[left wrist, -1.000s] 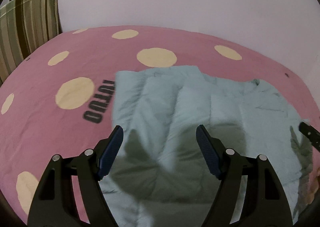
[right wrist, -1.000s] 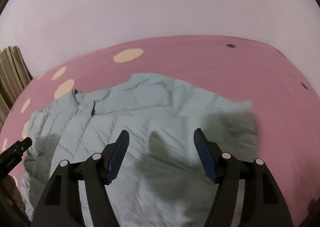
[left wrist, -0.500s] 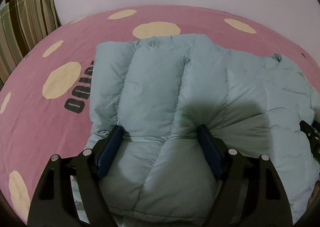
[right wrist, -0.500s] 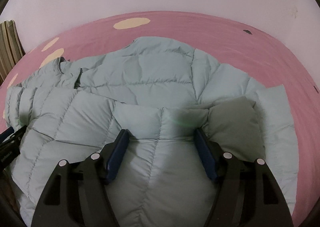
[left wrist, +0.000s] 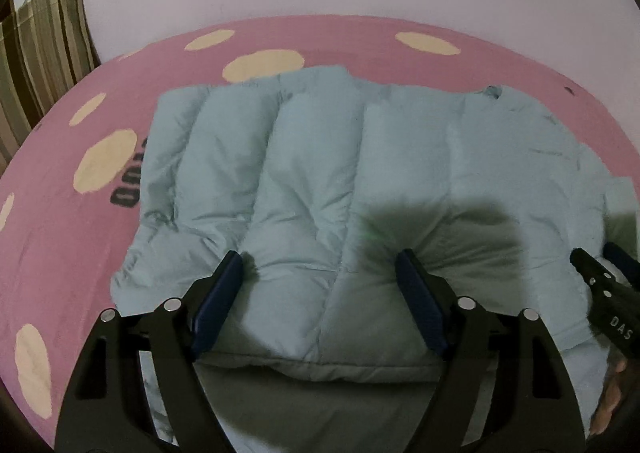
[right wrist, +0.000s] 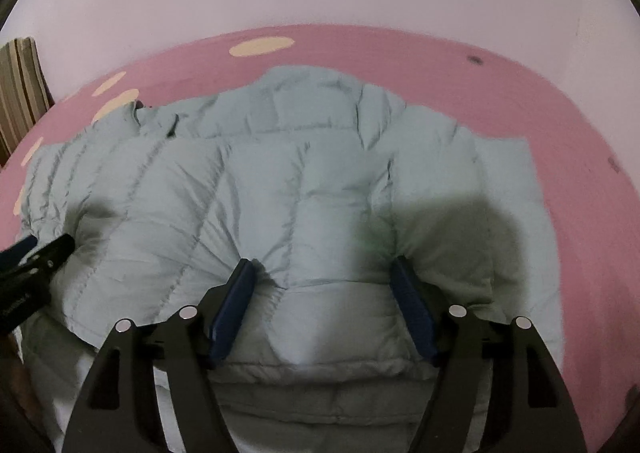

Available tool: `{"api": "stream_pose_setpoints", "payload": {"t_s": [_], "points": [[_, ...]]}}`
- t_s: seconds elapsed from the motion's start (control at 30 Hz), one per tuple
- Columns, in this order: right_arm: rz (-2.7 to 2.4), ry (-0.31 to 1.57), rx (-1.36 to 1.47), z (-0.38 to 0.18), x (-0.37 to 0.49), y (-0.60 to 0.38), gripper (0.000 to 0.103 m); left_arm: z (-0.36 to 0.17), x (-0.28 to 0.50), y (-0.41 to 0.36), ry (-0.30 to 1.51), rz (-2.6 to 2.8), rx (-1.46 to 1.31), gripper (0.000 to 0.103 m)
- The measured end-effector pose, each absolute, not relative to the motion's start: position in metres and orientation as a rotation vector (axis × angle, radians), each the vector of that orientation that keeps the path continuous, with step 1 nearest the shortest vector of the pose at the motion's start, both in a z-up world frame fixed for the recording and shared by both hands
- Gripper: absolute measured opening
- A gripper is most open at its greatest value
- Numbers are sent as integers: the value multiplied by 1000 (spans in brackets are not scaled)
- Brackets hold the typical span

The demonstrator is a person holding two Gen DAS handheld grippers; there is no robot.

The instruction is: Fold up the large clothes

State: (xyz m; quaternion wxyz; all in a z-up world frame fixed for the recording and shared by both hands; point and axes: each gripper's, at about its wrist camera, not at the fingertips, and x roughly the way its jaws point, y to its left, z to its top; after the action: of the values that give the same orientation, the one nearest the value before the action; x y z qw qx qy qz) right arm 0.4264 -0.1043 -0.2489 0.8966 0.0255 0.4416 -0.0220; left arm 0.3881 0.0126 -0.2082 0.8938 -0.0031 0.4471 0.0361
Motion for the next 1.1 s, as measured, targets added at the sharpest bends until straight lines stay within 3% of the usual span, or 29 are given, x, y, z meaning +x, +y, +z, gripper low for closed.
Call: {"api": "stream_pose_setpoints", "payload": {"t_s": [0.2, 0.43, 0.73, 1.1], "points": [[-44, 923, 47, -245, 419, -122, 71, -218, 395, 14, 944, 79, -2, 83], [-39, 881, 87, -207, 383, -143, 71, -188, 372, 23, 924, 77, -27, 83], [-39, 849, 105, -174, 279, -186, 74, -154, 257, 81, 875, 65, -107, 90], [-82, 931, 188, -194, 136, -247, 74, -167, 120, 135, 926, 117, -208, 90]]}}
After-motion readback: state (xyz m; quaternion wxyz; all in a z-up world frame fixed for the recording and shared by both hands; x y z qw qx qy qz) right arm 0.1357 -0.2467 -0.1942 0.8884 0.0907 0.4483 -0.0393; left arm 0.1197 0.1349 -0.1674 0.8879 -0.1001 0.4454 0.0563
